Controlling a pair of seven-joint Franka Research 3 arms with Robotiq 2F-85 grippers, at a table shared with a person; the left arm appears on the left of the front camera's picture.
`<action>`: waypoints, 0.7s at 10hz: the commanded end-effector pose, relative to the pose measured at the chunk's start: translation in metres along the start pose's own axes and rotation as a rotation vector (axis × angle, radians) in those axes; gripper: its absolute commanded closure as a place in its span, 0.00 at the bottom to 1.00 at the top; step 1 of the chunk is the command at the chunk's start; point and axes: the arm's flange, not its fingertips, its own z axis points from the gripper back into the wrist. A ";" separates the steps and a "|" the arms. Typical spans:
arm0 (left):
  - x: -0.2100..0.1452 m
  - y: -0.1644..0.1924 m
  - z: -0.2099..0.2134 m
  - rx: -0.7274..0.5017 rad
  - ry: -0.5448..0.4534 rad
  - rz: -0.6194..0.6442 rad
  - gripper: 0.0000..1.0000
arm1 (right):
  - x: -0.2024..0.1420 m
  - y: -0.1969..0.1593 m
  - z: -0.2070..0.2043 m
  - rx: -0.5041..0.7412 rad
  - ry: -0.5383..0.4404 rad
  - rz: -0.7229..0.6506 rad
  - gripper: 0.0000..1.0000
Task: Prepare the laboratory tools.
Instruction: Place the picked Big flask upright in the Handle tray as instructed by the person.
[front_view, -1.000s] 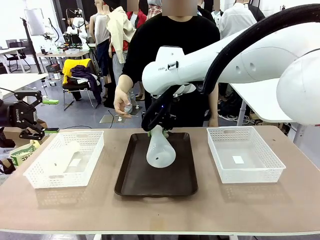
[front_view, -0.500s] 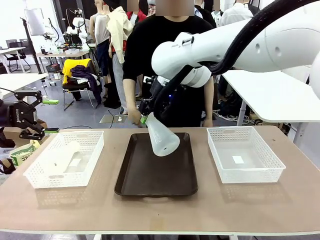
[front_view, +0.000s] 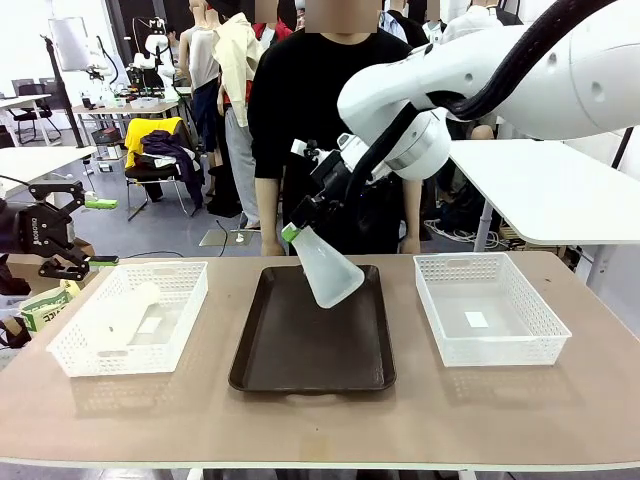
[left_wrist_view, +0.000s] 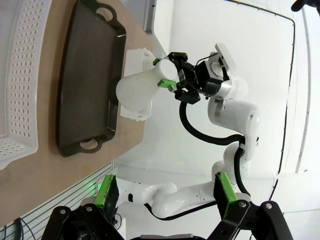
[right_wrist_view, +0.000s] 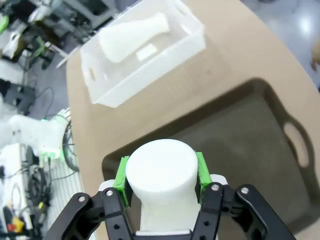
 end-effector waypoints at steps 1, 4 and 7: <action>-0.001 -0.002 0.002 -0.010 0.004 0.010 0.00 | -0.030 0.006 0.010 0.067 -0.066 0.054 1.00; -0.001 -0.002 0.002 -0.010 0.004 0.010 0.00 | 0.000 0.000 0.000 0.000 0.000 0.000 1.00; -0.001 -0.002 0.002 -0.010 0.004 0.010 0.00 | -0.013 -0.010 -0.002 0.060 -0.040 0.084 1.00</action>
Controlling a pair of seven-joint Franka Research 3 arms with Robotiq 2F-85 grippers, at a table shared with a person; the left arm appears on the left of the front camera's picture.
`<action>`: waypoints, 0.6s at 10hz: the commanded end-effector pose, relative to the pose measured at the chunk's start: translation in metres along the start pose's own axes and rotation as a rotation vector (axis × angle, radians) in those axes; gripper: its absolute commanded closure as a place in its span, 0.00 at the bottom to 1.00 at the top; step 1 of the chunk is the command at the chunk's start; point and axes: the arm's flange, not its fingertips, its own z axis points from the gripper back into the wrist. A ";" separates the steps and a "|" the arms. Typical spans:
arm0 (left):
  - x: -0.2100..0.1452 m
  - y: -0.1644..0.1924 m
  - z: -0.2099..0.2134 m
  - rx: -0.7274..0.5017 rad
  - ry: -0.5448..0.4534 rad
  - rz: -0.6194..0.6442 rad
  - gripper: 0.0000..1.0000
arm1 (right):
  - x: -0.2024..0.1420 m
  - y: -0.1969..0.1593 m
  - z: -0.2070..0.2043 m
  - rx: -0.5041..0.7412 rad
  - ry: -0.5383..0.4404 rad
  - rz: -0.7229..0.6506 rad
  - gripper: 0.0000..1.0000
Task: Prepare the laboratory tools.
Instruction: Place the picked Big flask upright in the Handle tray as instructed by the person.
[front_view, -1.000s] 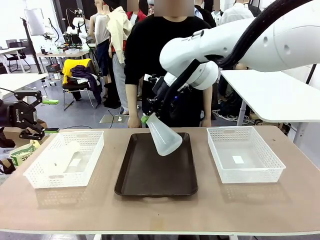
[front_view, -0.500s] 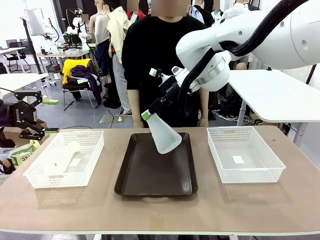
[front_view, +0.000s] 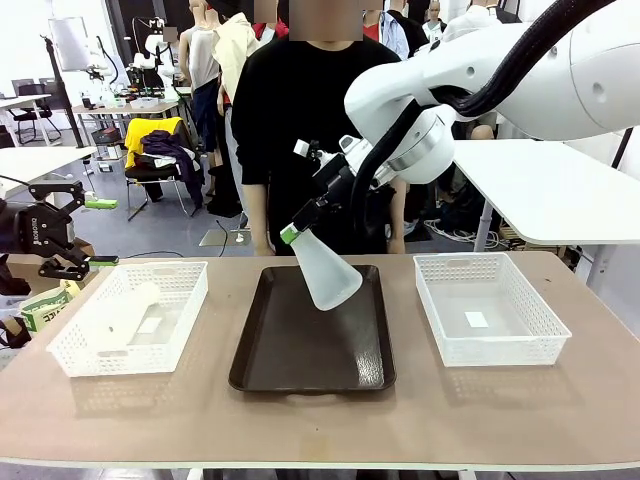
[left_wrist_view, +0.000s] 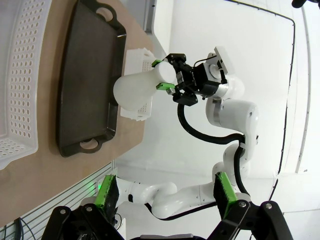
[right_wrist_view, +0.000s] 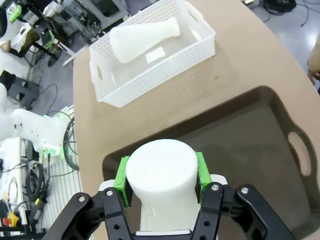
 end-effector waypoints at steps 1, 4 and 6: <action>-0.001 -0.002 0.002 -0.010 0.004 0.010 0.00 | -0.010 -0.013 0.004 0.085 -0.051 0.084 1.00; -0.001 -0.002 0.002 -0.010 0.004 0.010 0.00 | -0.017 -0.030 0.005 0.166 -0.191 0.284 1.00; -0.001 -0.002 0.002 -0.010 0.004 0.010 0.00 | -0.021 -0.038 0.001 0.194 -0.244 0.430 1.00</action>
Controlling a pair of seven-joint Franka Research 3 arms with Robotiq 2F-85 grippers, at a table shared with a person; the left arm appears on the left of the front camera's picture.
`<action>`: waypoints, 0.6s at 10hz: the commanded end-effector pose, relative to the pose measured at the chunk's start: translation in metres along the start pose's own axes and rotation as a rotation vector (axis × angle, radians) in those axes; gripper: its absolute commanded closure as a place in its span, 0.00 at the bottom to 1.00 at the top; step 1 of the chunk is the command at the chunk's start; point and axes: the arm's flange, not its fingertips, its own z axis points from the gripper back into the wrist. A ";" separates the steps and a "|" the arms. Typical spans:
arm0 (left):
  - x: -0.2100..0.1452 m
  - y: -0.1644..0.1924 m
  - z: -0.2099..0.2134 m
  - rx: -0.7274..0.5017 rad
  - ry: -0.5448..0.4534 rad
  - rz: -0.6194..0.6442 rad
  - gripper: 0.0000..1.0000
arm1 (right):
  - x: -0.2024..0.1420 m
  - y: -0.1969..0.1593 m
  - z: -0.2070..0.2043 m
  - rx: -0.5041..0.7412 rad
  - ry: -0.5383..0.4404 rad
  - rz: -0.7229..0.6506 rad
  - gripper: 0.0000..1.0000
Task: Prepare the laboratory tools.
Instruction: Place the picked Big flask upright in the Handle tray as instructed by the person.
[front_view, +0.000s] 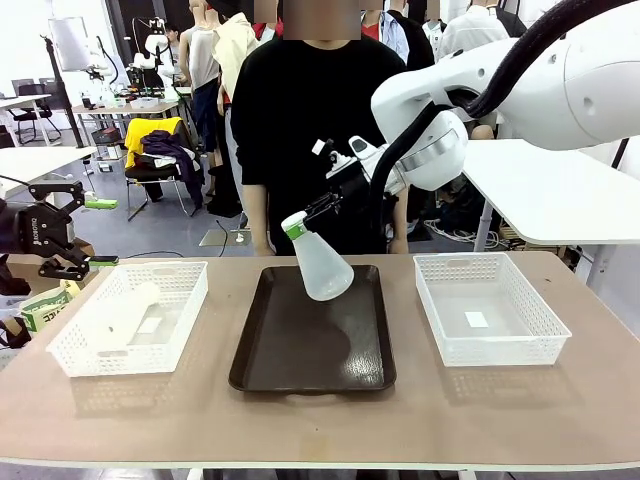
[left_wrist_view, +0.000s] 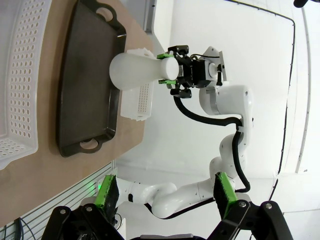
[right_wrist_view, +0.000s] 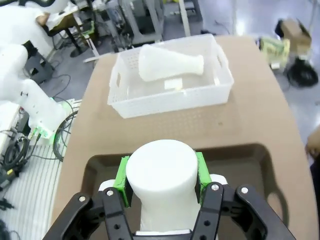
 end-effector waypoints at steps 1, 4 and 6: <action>-0.001 -0.002 0.002 -0.010 0.004 0.010 0.00 | -0.012 -0.004 -0.001 0.070 -0.081 0.138 1.00; -0.001 -0.002 0.002 -0.010 0.004 0.010 0.00 | -0.030 -0.020 -0.010 0.030 -0.217 0.261 1.00; -0.001 -0.002 0.002 -0.010 0.004 0.010 0.00 | -0.041 -0.033 -0.015 0.007 -0.319 0.282 1.00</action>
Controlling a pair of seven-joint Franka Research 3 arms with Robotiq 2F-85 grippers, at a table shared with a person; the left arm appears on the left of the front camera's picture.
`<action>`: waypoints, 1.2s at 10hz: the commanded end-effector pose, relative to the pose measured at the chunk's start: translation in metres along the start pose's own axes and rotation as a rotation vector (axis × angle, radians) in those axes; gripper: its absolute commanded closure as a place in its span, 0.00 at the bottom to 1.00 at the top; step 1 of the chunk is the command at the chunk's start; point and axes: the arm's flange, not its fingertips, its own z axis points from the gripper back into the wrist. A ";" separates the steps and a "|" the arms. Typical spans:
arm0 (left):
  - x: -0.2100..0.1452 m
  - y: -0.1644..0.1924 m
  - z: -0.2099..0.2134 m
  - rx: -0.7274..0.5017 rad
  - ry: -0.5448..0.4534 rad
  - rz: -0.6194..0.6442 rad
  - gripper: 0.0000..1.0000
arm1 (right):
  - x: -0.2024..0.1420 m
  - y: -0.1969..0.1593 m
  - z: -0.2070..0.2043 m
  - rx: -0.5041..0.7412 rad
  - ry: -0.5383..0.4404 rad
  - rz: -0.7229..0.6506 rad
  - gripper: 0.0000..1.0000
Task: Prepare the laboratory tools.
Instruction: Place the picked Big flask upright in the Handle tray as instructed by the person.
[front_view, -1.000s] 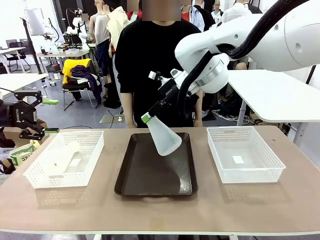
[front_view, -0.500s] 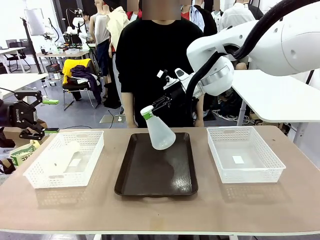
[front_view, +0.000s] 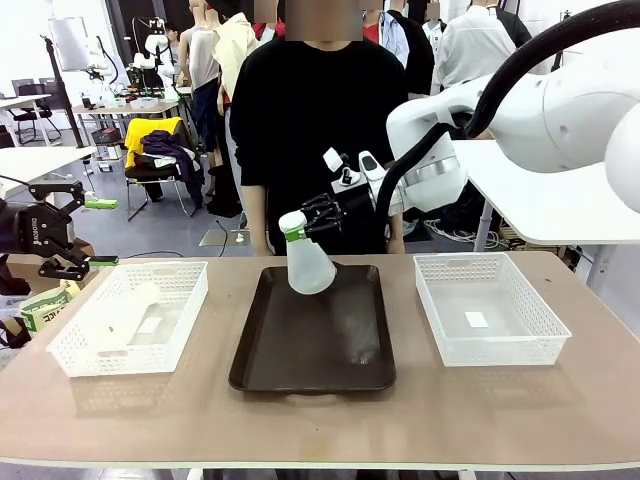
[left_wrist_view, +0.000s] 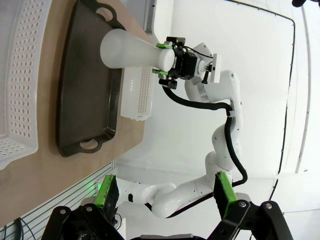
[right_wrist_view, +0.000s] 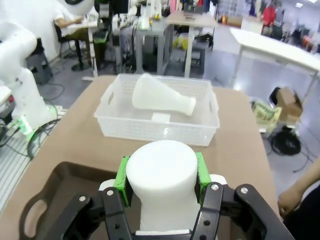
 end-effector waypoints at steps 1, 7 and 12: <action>-0.001 -0.002 0.002 -0.010 0.004 0.010 0.00 | -0.011 -0.009 0.000 0.002 -0.110 0.010 1.00; -0.001 -0.002 0.002 -0.010 0.004 0.010 0.00 | -0.046 -0.033 0.008 0.015 -0.294 -0.066 1.00; -0.001 -0.002 0.002 -0.010 0.004 0.010 0.00 | -0.068 -0.041 -0.007 0.046 -0.254 -0.150 1.00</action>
